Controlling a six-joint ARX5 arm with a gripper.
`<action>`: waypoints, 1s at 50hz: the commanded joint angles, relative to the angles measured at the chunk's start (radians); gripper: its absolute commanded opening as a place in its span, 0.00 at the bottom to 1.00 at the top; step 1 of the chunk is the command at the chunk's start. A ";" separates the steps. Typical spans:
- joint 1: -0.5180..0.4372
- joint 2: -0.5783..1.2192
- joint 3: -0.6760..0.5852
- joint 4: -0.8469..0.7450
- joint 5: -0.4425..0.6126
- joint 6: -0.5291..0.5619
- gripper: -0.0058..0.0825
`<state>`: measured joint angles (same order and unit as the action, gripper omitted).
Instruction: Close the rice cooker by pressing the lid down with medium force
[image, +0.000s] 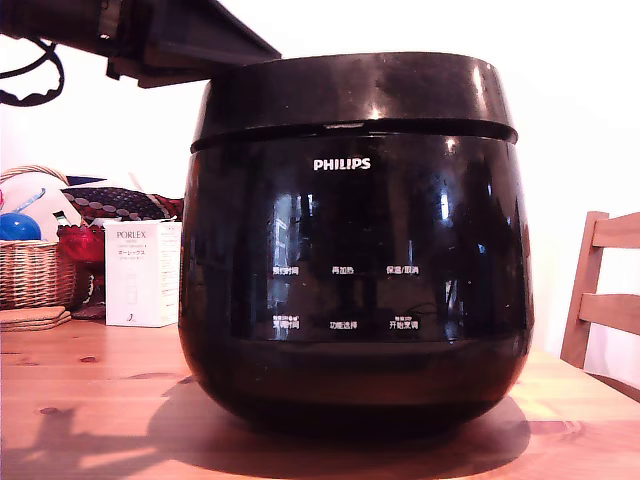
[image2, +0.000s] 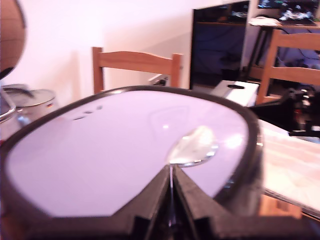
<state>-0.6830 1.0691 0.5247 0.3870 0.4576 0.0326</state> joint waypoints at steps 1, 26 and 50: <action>-0.013 0.019 -0.069 -0.029 -0.005 0.007 0.04; -0.018 0.051 -0.113 -0.086 -0.063 0.029 0.04; -0.020 0.082 -0.113 -0.152 -0.100 0.042 0.04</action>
<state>-0.7048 1.0554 0.5056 0.3401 0.3721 0.0628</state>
